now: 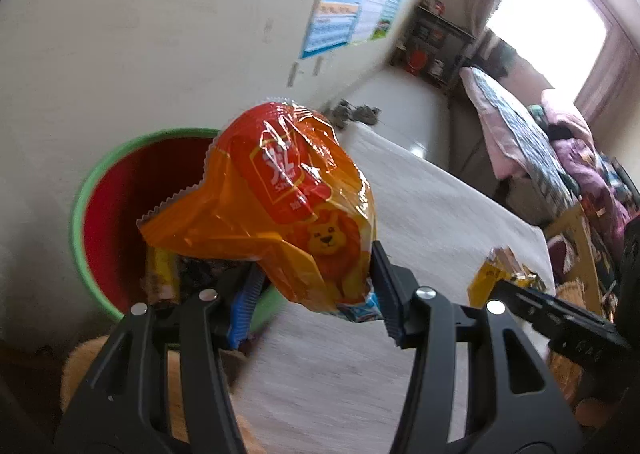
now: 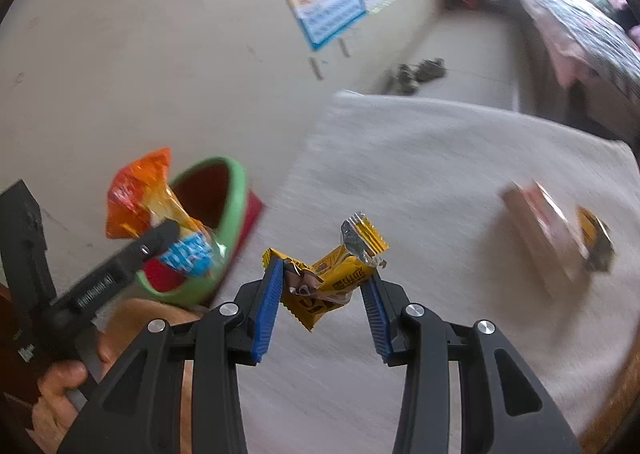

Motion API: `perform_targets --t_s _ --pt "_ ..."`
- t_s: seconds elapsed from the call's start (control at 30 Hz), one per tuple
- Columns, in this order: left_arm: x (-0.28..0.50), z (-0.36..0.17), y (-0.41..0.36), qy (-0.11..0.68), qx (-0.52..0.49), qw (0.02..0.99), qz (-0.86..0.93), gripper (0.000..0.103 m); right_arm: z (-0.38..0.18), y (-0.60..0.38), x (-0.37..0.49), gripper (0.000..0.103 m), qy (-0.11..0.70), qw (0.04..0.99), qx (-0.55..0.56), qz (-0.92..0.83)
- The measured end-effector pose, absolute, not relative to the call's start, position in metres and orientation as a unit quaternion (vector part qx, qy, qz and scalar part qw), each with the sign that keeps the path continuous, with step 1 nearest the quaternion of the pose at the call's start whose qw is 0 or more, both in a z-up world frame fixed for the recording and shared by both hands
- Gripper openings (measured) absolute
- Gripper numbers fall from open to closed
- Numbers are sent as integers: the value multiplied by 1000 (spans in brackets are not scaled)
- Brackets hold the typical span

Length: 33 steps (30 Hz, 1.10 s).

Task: Collect trash
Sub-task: 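Carry the orange bag over the bin and open the left tool while the right tool holds the wrapper, then grasp the pink-and-white wrapper with the left tool while the right tool holds the yellow wrapper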

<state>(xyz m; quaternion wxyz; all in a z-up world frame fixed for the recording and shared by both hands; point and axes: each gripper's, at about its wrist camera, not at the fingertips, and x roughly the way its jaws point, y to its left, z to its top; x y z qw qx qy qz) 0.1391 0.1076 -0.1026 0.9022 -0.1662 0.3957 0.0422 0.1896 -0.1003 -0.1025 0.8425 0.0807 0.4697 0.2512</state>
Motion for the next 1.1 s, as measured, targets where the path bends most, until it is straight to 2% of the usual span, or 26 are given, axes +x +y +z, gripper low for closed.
perform_targets --t_s 0.33,0.4,0.47,0.5,0.53,0.6,0.73,0.93,1.1 --pt "138 -115 205 412 -225 872 138 51 -94 21 229 42 463 815 65 342" --pt "136 -118 214 415 -230 868 149 54 -99 34 232 45 470 805 70 356" --pt "133 -122 220 417 -236 863 162 64 -105 45 236 50 476 795 78 367" --pt "132 -124 222 417 -241 861 166 67 -107 47 237 54 478 794 80 368" --pt "132 -124 223 417 -244 859 167 69 -108 44 236 63 477 794 83 368" --pt "130 -125 222 418 -246 858 168 72 -110 35 237 68 476 793 97 367" --pt "131 -123 215 423 -231 861 163 74 -114 -16 240 69 481 803 119 332" --pt "137 -125 182 432 -199 869 139 78 -117 -187 234 70 455 873 97 148" --pt "150 -124 139 442 -178 873 99 78 -141 -306 232 70 472 871 138 6"
